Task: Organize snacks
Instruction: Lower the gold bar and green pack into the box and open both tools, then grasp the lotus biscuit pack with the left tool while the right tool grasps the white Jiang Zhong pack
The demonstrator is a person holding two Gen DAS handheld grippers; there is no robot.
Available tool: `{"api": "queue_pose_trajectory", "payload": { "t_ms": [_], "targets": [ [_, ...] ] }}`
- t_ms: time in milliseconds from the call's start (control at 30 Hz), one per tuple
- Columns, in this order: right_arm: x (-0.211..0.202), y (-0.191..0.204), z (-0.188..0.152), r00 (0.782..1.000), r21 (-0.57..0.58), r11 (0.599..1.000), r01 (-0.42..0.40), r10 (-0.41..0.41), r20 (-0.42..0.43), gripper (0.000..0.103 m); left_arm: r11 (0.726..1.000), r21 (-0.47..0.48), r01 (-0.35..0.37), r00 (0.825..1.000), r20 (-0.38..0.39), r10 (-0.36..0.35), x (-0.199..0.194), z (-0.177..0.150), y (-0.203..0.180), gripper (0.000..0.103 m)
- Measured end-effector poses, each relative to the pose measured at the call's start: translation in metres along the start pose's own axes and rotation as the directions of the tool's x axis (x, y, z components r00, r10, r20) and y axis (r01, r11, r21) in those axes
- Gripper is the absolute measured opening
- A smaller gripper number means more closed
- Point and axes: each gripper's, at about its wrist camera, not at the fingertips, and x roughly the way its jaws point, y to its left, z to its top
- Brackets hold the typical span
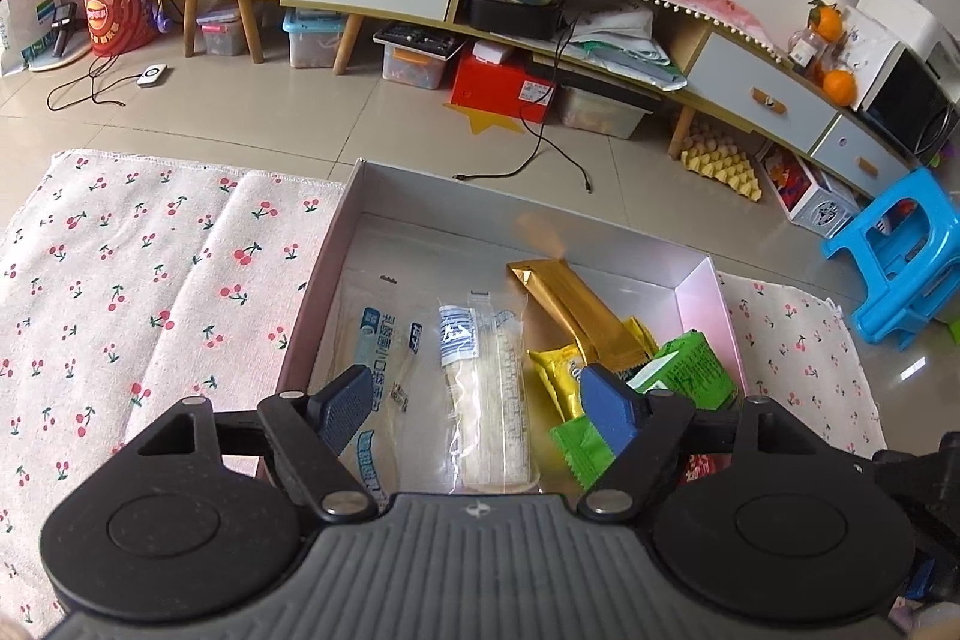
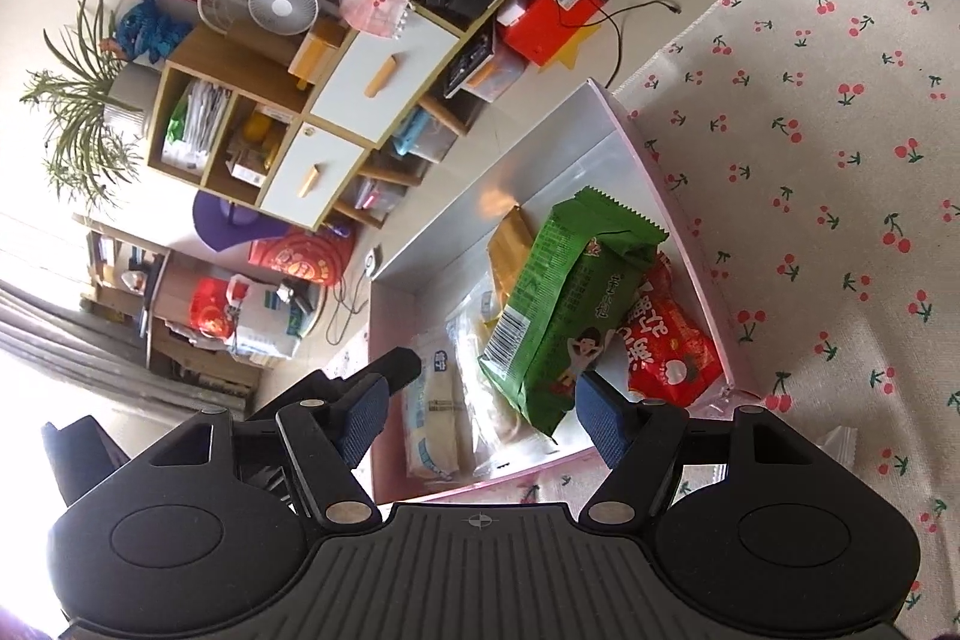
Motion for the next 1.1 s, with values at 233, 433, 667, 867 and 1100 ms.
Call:
{"api": "queue_pose_trajectory", "payload": {
  "t_ms": [233, 433, 667, 867, 1100],
  "targets": [
    [-0.021, 0.004, -0.01, 0.998, -0.031, 0.998, 0.057, -0.057, 0.007, 0.082, 0.999, 0.031, -0.025, 1.0, 0.015, 0.024, -0.026, -0.019, 0.006, 0.085],
    [-0.039, 0.01, -0.022, 0.994, -0.098, 0.99, 0.106, -0.103, 0.034, 0.086, 0.997, 0.064, -0.051, 0.999, 0.011, 0.05, -0.042, -0.036, 0.009, 0.095],
    [-0.05, 0.026, -0.038, 0.982, -0.286, 0.939, 0.189, -0.181, 0.055, 0.092, 0.992, 0.099, -0.073, 0.997, 0.0, 0.074, -0.053, -0.062, 0.023, 0.102],
    [-0.056, 0.029, -0.052, 0.95, -0.443, 0.841, 0.312, -0.259, 0.176, 0.094, 0.987, 0.12, -0.102, 0.994, 0.057, 0.095, -0.061, -0.07, 0.041, 0.102],
    [-0.051, 0.025, -0.081, 0.92, -0.611, 0.688, 0.392, -0.289, 0.266, 0.094, 0.969, 0.197, -0.15, 0.985, 0.114, 0.129, -0.072, -0.087, 0.061, 0.102]
  ]
}}
